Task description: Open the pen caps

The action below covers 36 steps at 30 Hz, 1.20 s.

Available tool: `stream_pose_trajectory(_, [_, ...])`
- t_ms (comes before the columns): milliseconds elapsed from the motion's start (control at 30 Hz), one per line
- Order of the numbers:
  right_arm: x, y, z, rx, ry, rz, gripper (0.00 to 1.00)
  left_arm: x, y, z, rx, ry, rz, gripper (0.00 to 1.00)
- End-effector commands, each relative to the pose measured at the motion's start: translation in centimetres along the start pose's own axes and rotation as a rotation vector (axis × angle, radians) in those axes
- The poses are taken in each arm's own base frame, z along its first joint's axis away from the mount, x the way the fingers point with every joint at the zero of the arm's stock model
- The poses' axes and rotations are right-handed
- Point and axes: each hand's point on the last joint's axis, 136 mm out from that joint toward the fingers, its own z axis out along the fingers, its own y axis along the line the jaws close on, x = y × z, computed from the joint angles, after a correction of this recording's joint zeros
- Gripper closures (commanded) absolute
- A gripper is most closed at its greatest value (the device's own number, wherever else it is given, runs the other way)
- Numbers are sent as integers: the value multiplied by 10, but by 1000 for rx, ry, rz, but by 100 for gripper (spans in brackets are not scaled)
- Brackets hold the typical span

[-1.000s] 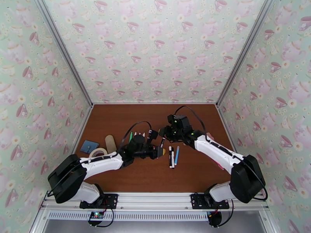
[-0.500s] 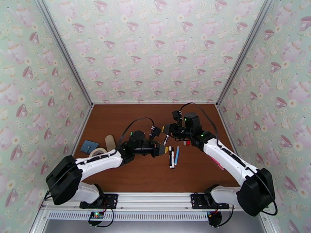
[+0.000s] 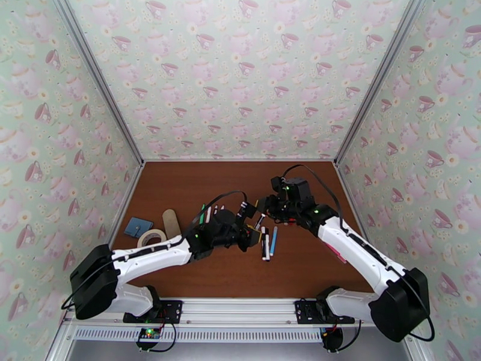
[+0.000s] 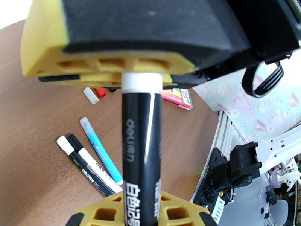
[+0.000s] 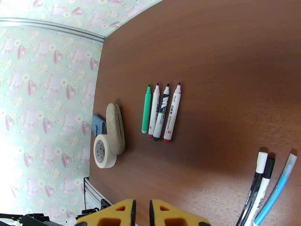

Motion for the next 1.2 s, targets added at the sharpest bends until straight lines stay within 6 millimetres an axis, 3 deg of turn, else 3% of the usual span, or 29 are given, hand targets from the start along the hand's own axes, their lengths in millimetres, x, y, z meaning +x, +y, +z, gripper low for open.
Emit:
stream_pose_trajectory(0, [-56, 1, -31, 22, -233, -23, 100, 55, 7, -6, 32, 207, -69, 100])
stream_pose_trajectory(233, [-60, 8, -35, -83, -235, -56, 100, 44, -29, -15, 409, 202, -232, 100])
stream_pose_trajectory(333, [-59, 14, -36, -126, -229, -75, 100, 39, -29, -17, 421, 181, -235, 100])
stream_pose_trajectory(500, [-57, 8, -35, -88, -215, -75, 100, 40, -4, -15, 257, 153, -210, 100])
stream_pose_trajectory(600, [-49, -9, -31, -7, -175, -86, 100, 31, 8, -20, 166, 100, -193, 100])
stream_pose_trajectory(800, [-18, -64, -36, 235, -93, -145, 100, 13, 39, -39, -63, -10, -182, 100])
stream_pose_trajectory(1033, [25, -131, -45, 484, 28, -150, 99, 2, 51, -55, -161, -58, -172, 100])
stream_pose_trajectory(1167, [37, -152, -37, 534, 82, -137, 97, 0, 54, -61, -189, -58, -163, 99])
